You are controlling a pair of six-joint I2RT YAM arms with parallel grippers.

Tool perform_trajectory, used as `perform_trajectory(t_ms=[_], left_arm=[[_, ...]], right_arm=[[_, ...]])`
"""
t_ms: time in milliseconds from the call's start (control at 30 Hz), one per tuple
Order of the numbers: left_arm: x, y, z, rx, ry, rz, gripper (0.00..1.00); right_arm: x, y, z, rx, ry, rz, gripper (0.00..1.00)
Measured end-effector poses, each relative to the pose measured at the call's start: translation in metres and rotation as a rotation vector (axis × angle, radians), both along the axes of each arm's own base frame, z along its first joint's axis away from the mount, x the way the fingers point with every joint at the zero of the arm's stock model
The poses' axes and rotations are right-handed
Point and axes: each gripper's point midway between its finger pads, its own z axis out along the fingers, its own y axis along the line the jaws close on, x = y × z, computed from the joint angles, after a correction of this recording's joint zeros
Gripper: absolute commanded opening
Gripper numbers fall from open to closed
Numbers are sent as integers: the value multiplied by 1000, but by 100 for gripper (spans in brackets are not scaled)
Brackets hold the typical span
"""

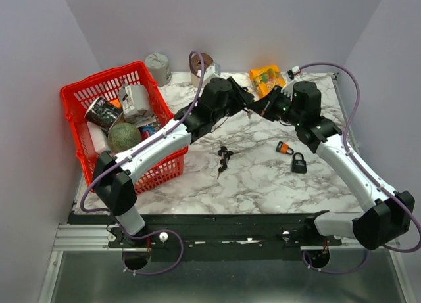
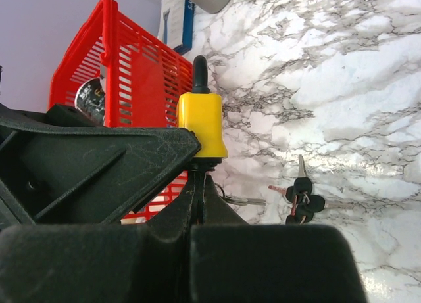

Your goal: Unlock with the key

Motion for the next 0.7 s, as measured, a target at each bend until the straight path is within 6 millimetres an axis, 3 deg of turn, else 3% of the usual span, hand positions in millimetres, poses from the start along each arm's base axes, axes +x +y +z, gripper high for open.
perform_trajectory(t_ms=[200,700], left_arm=[[2,-3,9,-33,-61,-12,0],[-22,-18,48,-168,-231,-164,0]], right_arm=[[1,-5,6,51,13,14,1],[-19,-23,38,358,48,89,1]])
